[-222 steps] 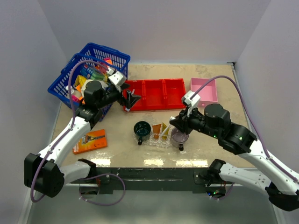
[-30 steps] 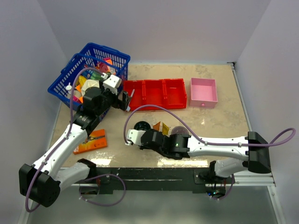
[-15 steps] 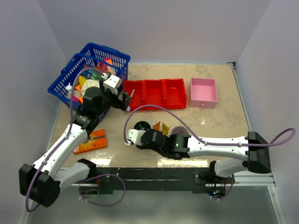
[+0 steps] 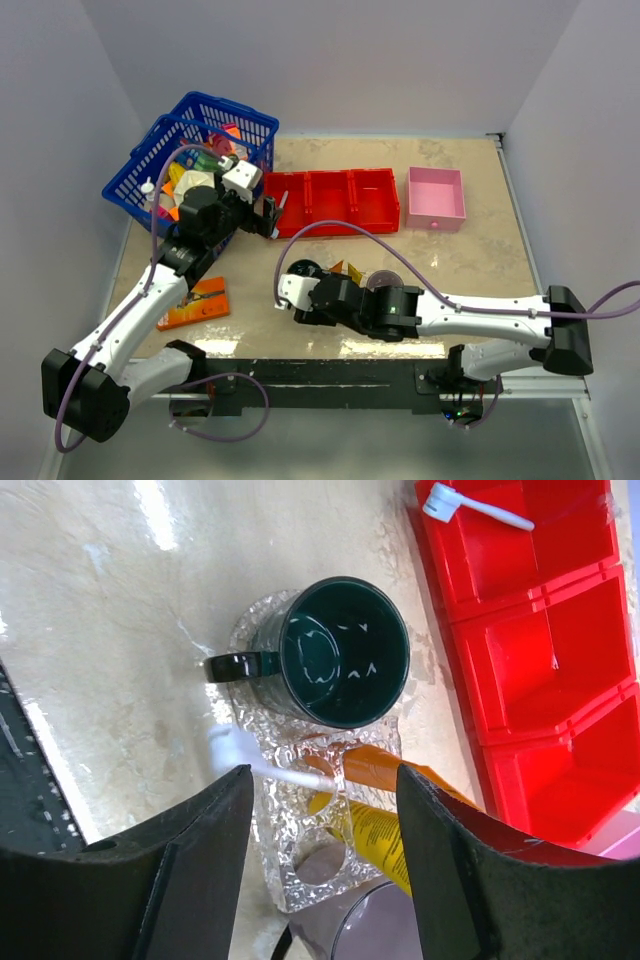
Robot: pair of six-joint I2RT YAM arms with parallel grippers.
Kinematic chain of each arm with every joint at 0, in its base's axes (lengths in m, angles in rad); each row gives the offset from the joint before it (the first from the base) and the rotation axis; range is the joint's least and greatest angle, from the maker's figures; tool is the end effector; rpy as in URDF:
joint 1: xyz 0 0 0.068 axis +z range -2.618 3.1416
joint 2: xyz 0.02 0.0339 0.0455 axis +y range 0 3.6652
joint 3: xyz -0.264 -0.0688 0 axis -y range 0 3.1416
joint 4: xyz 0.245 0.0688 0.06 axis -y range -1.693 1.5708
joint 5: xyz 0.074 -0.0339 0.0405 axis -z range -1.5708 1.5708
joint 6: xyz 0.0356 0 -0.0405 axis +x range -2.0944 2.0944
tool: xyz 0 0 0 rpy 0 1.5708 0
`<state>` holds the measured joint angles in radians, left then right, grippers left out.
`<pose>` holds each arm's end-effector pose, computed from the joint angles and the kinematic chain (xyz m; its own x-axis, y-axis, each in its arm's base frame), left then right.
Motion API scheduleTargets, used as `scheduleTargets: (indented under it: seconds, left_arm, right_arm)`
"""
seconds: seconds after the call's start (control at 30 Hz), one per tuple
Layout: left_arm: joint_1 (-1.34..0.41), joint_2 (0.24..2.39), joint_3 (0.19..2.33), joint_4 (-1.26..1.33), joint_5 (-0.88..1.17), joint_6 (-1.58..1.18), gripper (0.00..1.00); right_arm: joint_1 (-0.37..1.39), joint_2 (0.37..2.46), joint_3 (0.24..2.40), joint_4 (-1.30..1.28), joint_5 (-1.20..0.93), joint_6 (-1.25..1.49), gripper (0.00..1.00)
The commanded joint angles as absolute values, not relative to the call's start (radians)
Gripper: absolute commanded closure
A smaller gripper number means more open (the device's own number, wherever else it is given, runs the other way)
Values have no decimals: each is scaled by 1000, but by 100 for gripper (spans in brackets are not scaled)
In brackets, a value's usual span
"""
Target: Prepare toiletry sets of a toothbrush and toothpaste on the tray
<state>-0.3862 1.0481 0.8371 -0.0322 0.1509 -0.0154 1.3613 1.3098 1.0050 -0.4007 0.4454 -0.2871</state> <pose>0.2262 -0.0977 0.3233 -0.2309 0.0774 -0.9699 0.5041 0.8622 -0.0511 0.0741 0.2750 0.2835 0.1013 -0.7523 -0.6510 -0.8193 0.3081 -0.4835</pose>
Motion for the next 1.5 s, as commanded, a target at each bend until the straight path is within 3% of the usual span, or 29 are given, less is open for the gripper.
scheduleTargets:
  seconds: [0.0, 0.2, 0.23, 0.33, 0.67, 0.77, 1.27, 1.47]
  left_arm:
    - [-382, 1049, 854, 8, 166, -15, 2]
    - [-382, 1049, 853, 11, 176, -17, 2]
    - [-382, 1049, 851, 12, 178, -17, 2]
    - [-380, 1055, 848, 15, 201, -15, 3]
    - [-393, 1189, 862, -52, 203, -84, 12]
    - [-403, 1254, 874, -90, 164, -142, 13]
    - [-373, 1502, 908, -89, 92, -291, 14]
    - [-357, 1546, 914, -77, 110, -293, 30]
  right_arm:
    - [1364, 1253, 1015, -400, 388, -256, 38]
    - [1364, 1195, 1075, -433, 353, -201, 37]
    - [1364, 1183, 1086, -428, 368, -183, 32]
    - [1342, 1149, 1109, -402, 381, -135, 29]
    - [867, 1080, 1042, -198, 89, 66, 31]
    - [799, 1045, 991, -108, 31, 117, 32]
    - [772, 916, 920, -71, 3, 152, 33]
    - [772, 881, 888, -72, -8, 152, 33]
